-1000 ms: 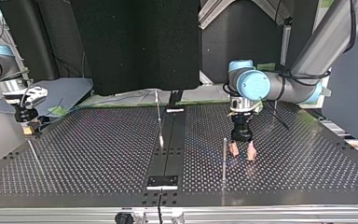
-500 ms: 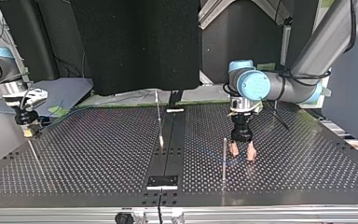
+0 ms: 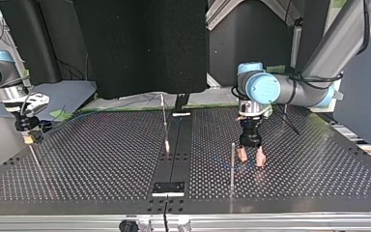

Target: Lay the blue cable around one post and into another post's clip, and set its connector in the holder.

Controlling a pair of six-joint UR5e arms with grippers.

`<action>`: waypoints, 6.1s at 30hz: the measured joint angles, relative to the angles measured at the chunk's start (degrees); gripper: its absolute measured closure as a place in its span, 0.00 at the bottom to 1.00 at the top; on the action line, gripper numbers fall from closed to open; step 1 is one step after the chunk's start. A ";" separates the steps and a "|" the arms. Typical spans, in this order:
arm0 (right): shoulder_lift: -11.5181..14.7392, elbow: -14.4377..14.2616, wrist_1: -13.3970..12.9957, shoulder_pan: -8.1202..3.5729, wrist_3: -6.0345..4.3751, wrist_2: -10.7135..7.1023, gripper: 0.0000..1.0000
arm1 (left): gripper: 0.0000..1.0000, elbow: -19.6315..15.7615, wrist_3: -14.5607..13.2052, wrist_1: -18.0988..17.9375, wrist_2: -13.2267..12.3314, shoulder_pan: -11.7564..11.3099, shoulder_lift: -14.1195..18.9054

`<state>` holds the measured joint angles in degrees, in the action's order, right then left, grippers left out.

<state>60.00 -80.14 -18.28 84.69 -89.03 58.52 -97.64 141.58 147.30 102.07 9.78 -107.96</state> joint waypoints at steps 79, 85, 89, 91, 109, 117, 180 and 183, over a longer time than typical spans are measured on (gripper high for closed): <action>-1.08 0.50 -2.16 0.96 -0.34 1.07 0.03 | 0.00 -0.03 0.19 -0.07 -0.44 -0.27 0.00; -1.07 0.48 -2.40 0.97 -0.44 1.34 0.00 | 0.00 -0.02 0.18 -0.09 -0.44 -0.27 0.00; -1.09 0.50 -2.46 0.97 -0.46 1.50 0.00 | 0.00 0.00 0.18 -0.08 -0.59 -0.28 0.00; -1.09 0.51 -2.47 0.97 -0.46 1.57 0.00 | 0.00 -0.01 0.21 -0.08 -0.65 -0.31 0.00; -1.14 0.50 -2.39 1.34 -0.46 1.70 0.00 | 0.00 0.00 0.14 1.12 -0.63 -0.61 0.07; -1.09 0.51 -2.32 1.40 -0.46 1.79 0.00 | 0.00 -0.03 -0.28 2.84 -0.12 -0.47 0.88; -1.11 0.84 -1.34 1.76 -0.02 2.14 0.00 | 0.00 -1.83 0.81 12.55 5.95 2.36 8.97; -1.12 0.92 -1.21 1.76 0.01 2.14 0.00 | 0.00 -1.83 2.38 12.05 6.86 2.35 8.98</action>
<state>58.88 -79.22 -19.49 86.44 -89.01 60.66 -99.47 143.96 159.36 108.93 12.13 -98.98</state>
